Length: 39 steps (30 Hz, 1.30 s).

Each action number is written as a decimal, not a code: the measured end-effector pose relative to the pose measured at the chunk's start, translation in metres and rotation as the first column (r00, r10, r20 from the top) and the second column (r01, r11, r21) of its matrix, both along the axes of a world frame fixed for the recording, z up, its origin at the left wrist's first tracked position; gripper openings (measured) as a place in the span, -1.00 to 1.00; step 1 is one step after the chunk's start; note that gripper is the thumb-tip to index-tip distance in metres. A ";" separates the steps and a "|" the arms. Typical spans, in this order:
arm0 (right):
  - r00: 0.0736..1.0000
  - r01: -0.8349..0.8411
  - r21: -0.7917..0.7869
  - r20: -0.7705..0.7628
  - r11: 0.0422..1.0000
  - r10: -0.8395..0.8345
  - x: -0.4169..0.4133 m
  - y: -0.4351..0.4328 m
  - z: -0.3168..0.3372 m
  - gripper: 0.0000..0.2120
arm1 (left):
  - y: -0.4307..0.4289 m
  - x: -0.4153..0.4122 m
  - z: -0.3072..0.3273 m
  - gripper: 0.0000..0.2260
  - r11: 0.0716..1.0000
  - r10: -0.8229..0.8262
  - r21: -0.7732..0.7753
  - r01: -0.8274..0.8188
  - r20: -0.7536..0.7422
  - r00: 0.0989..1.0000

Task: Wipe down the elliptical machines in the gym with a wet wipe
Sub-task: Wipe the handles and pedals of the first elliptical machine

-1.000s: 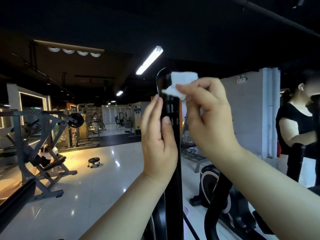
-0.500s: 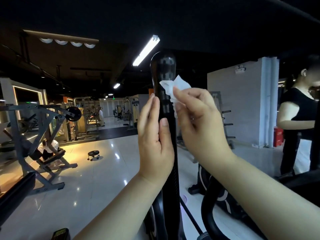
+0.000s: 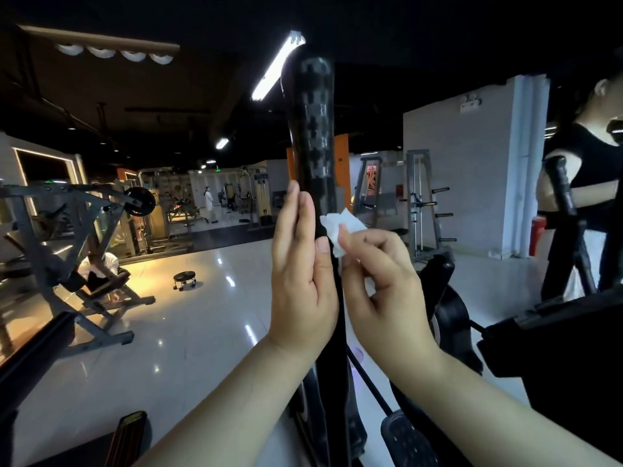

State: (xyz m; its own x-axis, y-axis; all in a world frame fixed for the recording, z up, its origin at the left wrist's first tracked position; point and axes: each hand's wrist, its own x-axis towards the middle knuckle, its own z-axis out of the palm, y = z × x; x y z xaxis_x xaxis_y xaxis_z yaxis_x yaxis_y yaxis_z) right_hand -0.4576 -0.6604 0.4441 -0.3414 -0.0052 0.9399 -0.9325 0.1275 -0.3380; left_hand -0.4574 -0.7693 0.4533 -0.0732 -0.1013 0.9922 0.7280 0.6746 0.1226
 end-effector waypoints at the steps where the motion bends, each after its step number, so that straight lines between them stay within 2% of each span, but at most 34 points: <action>1: 0.999 -0.016 -0.010 0.035 1.000 0.016 0.001 0.002 -0.004 -0.69 | 0.000 0.000 -0.002 -0.58 1.000 -0.005 -0.007 0.005 0.003 1.000; 4: 0.998 -0.015 -0.054 0.061 0.998 0.019 -0.001 0.003 0.002 -0.67 | 0.000 0.000 -0.006 -0.57 1.000 -0.017 -0.017 0.017 0.015 1.000; 8: 0.999 -0.006 -0.033 0.042 0.999 0.007 0.002 -0.003 -0.014 -0.66 | -0.001 0.001 -0.010 -0.57 1.000 -0.002 -0.024 0.002 0.030 1.000; 11: 0.991 0.007 -0.011 0.132 1.000 -0.005 0.005 0.001 -0.053 -0.68 | -0.004 0.003 -0.018 -0.56 0.998 0.019 -0.069 -0.016 0.041 0.999; 14: 0.974 -0.018 -0.043 0.227 0.999 0.027 0.004 0.005 -0.062 -0.62 | -0.008 0.004 -0.027 -0.57 0.994 0.039 -0.108 -0.033 0.056 0.998; 17: 0.965 -0.052 -0.094 0.253 0.994 0.075 0.004 0.003 -0.052 -0.63 | -0.011 0.005 -0.032 -0.57 0.987 0.040 -0.160 -0.029 0.066 0.997; 20: 0.965 -0.019 -0.042 0.262 0.999 0.029 0.008 0.001 -0.079 -0.70 | -0.015 0.006 -0.036 -0.59 0.972 0.057 -0.234 -0.039 0.071 0.996; 23: 0.944 -0.018 0.024 0.331 1.000 0.009 0.018 0.003 -0.116 -0.70 | -0.022 0.007 -0.042 -0.65 0.940 0.118 -0.329 -0.093 0.058 0.991; 26: 0.908 -0.038 -0.022 0.416 0.999 0.043 0.018 0.007 -0.111 -0.70 | -0.027 0.009 -0.049 -0.66 0.890 0.161 -0.439 -0.123 0.051 0.986; 29: 0.927 -0.009 -0.058 0.374 0.998 0.030 0.018 0.004 -0.101 -0.70 | -0.028 0.013 -0.054 -0.66 0.866 0.195 -0.480 -0.141 0.063 0.979; 31: 0.927 -0.006 -0.034 0.376 0.999 0.018 0.022 0.001 -0.118 -0.69 | -0.029 0.016 -0.059 -0.67 0.840 0.219 -0.520 -0.155 0.064 0.974; 36: 0.833 -0.015 0.030 0.553 0.999 -0.004 0.031 0.004 -0.168 -0.64 | -0.032 0.019 -0.082 -0.74 0.777 0.275 -0.605 -0.174 0.077 0.958; 39: 0.811 0.001 -0.032 0.585 1.000 0.018 0.027 0.004 -0.164 -0.63 | -0.031 0.021 -0.091 -0.75 0.776 0.287 -0.606 -0.174 0.094 0.953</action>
